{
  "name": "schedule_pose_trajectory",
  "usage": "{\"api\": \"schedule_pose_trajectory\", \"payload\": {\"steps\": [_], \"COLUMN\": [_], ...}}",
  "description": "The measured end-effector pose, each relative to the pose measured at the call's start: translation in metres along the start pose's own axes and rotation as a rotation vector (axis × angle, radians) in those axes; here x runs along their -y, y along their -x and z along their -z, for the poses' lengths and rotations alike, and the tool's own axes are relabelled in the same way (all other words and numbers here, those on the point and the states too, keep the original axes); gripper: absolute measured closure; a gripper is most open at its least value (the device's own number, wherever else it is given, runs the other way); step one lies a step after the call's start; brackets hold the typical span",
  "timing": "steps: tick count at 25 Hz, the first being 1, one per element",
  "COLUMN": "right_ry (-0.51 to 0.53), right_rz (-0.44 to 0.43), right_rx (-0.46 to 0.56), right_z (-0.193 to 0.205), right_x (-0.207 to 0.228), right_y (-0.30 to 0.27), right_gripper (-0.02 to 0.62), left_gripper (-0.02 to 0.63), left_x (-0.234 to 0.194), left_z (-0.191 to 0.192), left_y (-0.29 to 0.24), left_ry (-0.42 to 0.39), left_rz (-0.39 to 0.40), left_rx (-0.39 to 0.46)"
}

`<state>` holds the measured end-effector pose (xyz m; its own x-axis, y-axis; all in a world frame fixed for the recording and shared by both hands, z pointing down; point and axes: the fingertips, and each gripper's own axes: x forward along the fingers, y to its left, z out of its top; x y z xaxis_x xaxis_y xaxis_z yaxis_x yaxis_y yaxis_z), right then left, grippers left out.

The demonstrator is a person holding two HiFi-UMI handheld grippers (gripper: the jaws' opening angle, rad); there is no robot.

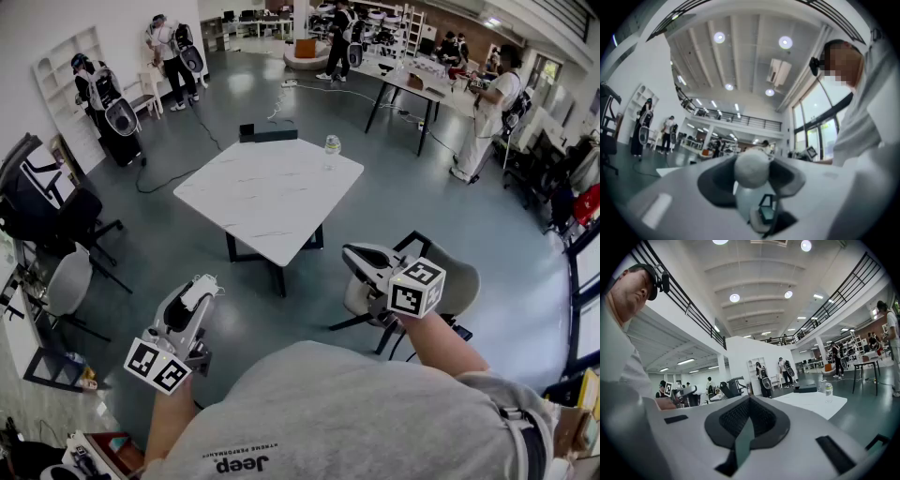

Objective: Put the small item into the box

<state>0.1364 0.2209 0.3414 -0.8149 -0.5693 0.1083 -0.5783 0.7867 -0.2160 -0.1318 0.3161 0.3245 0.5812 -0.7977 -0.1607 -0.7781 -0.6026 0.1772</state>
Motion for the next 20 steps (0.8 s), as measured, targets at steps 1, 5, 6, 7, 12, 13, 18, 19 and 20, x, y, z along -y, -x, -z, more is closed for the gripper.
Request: {"api": "schedule_pose_trajectory", "payload": {"steps": [1, 5, 6, 7, 12, 13, 18, 19, 20], "right_ry": [0.002, 0.006, 0.005, 0.005, 0.0, -0.001, 0.005, 0.005, 0.005], "right_rz": [-0.001, -0.003, -0.003, -0.004, -0.009, -0.007, 0.018, 0.018, 0.017], "right_rx": [0.001, 0.004, 0.005, 0.005, 0.01, 0.012, 0.01, 0.013, 0.016], "right_z": [0.0, -0.001, -0.001, -0.002, -0.002, -0.002, -0.003, -0.004, -0.006], "right_x": [0.0, 0.002, 0.002, 0.001, 0.005, 0.007, 0.016, 0.018, 0.02], "right_y": [0.002, 0.003, 0.002, 0.002, 0.004, 0.006, 0.014, 0.017, 0.019], "right_gripper": [0.591, 0.591, 0.591, 0.591, 0.591, 0.591, 0.591, 0.589, 0.591], "left_gripper": [0.428, 0.428, 0.428, 0.428, 0.428, 0.428, 0.428, 0.428, 0.428], "left_x": [0.002, 0.004, 0.004, 0.003, 0.007, 0.009, 0.018, 0.021, 0.024], "left_z": [0.0, -0.002, -0.002, -0.002, 0.0, 0.0, 0.0, 0.0, 0.0], "left_y": [-0.001, -0.004, -0.005, -0.005, -0.008, -0.009, -0.017, -0.02, -0.022], "left_ry": [-0.002, -0.01, -0.011, -0.011, -0.012, -0.014, -0.019, -0.021, -0.023], "left_rz": [0.003, 0.011, 0.012, 0.013, 0.013, 0.014, 0.015, 0.014, 0.014], "left_rx": [0.0, 0.002, 0.001, 0.0, -0.006, -0.006, -0.01, -0.011, -0.012]}}
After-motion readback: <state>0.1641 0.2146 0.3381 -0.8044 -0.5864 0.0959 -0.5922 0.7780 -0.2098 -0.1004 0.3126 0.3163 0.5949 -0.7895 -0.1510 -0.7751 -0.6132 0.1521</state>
